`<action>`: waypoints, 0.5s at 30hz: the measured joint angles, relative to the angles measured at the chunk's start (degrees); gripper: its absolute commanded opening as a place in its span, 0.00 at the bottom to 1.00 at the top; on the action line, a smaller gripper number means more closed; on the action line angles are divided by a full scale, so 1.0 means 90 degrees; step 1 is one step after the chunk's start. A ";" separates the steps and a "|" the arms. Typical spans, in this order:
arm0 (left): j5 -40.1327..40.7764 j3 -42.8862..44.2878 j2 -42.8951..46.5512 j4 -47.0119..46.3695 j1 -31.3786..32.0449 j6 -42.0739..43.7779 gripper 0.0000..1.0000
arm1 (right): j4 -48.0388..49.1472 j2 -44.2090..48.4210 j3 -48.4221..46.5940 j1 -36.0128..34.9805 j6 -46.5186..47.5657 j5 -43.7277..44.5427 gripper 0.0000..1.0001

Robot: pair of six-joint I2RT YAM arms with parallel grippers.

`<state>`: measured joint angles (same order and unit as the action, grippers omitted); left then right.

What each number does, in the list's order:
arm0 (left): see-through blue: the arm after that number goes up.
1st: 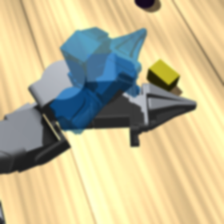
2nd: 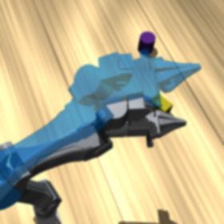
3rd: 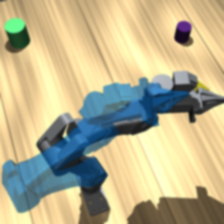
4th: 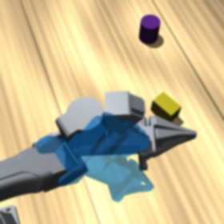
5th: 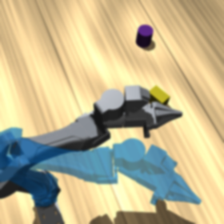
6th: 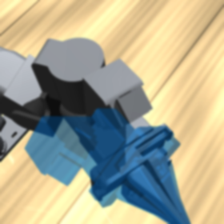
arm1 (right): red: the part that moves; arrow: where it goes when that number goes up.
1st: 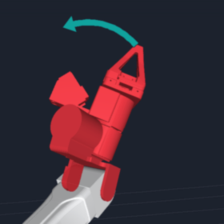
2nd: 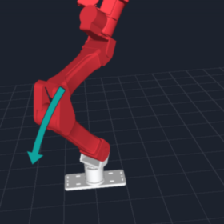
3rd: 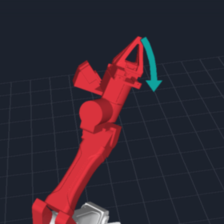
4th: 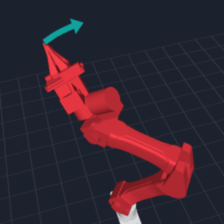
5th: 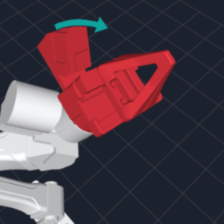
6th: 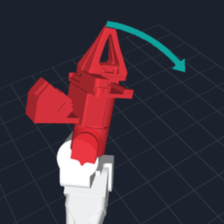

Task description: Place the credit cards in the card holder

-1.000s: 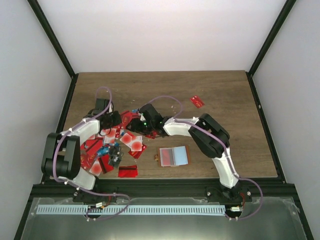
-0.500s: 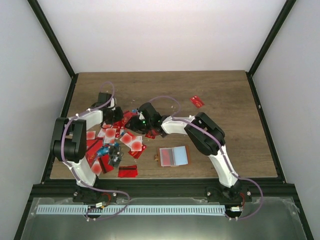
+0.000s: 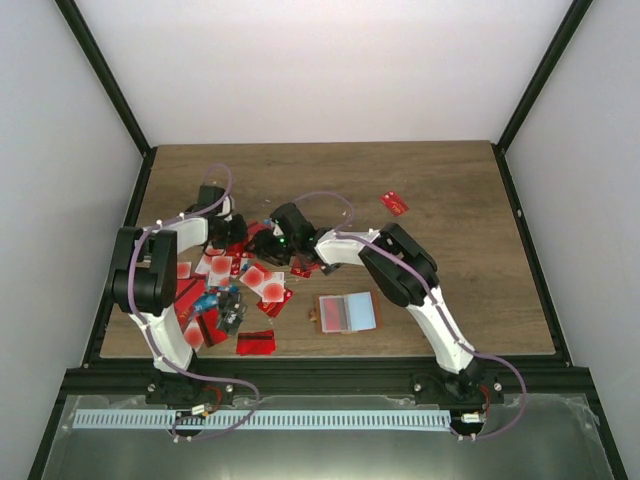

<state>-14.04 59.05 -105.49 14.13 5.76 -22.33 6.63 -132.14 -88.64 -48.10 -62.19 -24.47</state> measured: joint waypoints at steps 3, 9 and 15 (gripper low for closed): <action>0.0000 0.0000 -0.0005 -0.0027 -0.0012 0.0002 0.06 | 0.0007 -0.0049 -0.0075 0.0002 -0.0109 0.0005 0.52; -0.0041 -0.0036 -0.0010 -0.0114 -0.0046 -0.0002 0.06 | 0.0061 -0.0136 -0.0170 0.0002 -0.0364 0.0000 0.51; -0.0199 -0.0117 -0.0010 -0.0236 -0.0114 -0.0012 0.06 | 0.0321 -0.0255 -0.0194 0.0024 -0.0634 -0.0095 0.47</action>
<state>-15.84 58.00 -105.58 12.01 4.73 -22.44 9.52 -134.43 -90.39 -47.88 -67.90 -25.32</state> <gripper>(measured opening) 0.061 0.489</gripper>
